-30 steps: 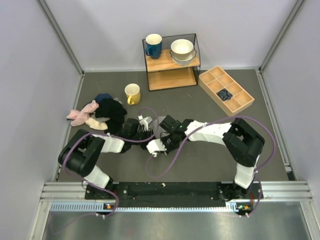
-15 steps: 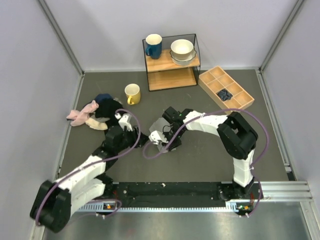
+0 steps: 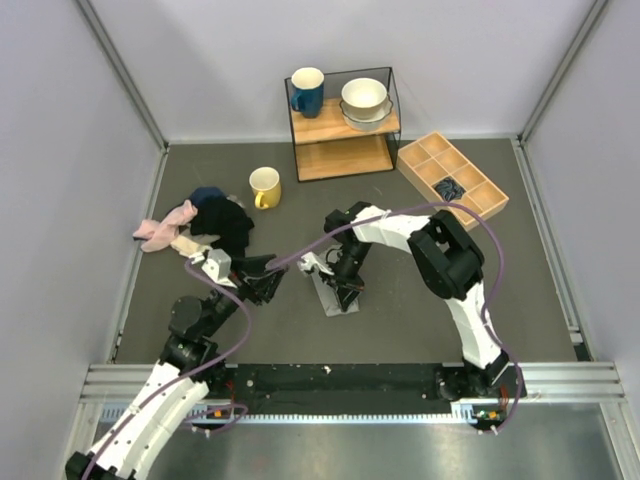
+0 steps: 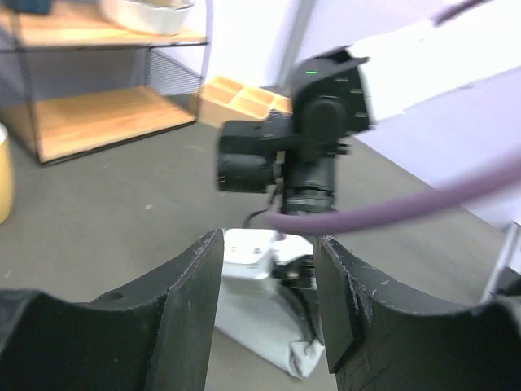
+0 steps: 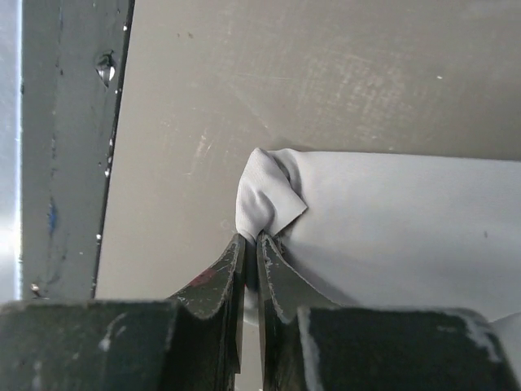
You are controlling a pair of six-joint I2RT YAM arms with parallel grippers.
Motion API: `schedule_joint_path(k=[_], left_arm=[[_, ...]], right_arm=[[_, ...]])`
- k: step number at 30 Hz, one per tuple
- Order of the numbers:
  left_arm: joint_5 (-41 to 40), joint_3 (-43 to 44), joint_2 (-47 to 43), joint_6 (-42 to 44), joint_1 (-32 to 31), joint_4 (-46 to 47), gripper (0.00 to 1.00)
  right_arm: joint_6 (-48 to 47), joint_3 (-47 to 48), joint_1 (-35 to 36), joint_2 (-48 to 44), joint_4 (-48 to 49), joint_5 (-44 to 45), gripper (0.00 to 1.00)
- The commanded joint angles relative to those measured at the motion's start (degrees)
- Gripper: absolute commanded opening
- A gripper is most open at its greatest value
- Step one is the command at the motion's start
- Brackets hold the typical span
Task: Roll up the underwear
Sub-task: Roll the underwear to the center of the board.
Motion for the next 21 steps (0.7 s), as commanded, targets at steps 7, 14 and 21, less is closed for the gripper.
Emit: schedule_joint_path(k=[7, 14, 21], left_arm=[[1.74, 1.54, 7.56, 15.62, -19.66, 6.26, 0.56], [-7.24, 11.36, 24.14, 26.78, -32.93, -5.51, 0.57], [-11.9, 21.93, 47.45, 34.43, -35.5, -14.06, 0.61]], right_arm=[[3.95, 12.25, -6.26, 9.34, -15.42, -6.0, 0.08], [1.31, 15.15, -8.02, 13.21, -20.79, -6.62, 0.09], [1.22, 16.3, -8.02, 14.09, -21.49, -6.62, 0.09]])
